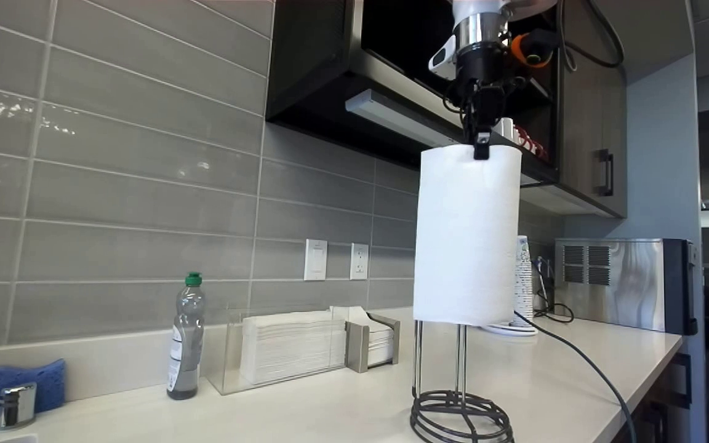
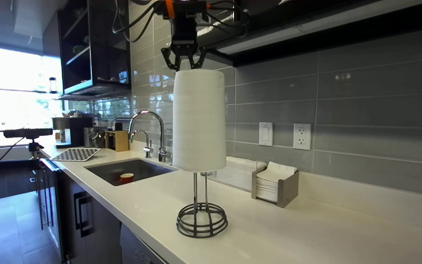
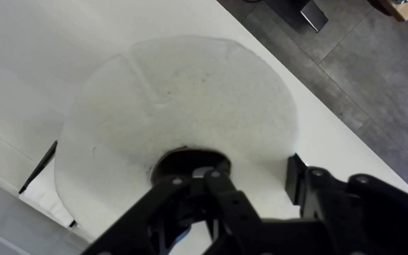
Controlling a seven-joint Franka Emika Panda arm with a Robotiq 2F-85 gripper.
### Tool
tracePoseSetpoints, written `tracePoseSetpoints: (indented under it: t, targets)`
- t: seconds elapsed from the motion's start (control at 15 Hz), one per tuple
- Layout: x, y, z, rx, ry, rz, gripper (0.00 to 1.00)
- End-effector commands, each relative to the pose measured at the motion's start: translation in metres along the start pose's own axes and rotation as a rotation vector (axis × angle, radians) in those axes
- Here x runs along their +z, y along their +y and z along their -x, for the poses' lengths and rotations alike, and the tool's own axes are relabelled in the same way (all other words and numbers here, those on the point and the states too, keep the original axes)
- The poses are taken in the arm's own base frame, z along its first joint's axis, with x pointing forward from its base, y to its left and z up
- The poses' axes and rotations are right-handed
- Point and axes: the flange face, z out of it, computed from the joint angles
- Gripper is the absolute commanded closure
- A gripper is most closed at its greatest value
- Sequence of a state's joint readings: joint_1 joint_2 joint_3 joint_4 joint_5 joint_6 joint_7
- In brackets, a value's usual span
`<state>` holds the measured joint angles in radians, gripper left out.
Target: Put the paper towel roll on the metal holder
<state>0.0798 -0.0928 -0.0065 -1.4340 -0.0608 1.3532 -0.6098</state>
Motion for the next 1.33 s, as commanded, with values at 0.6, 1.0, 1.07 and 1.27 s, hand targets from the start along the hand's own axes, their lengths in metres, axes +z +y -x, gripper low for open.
tracePoseSetpoints:
  t: [0.6, 1.0, 1.07, 1.27]
  targets:
    - [0.008, 0.009, -0.001, 0.223, -0.034, 0.021, 0.35]
    - [0.008, 0.013, -0.001, 0.236, -0.052, 0.044, 0.02]
    - [0.009, 0.014, -0.001, 0.238, -0.055, 0.048, 0.00]
    - [0.007, 0.013, -0.002, 0.236, -0.054, 0.054, 0.00]
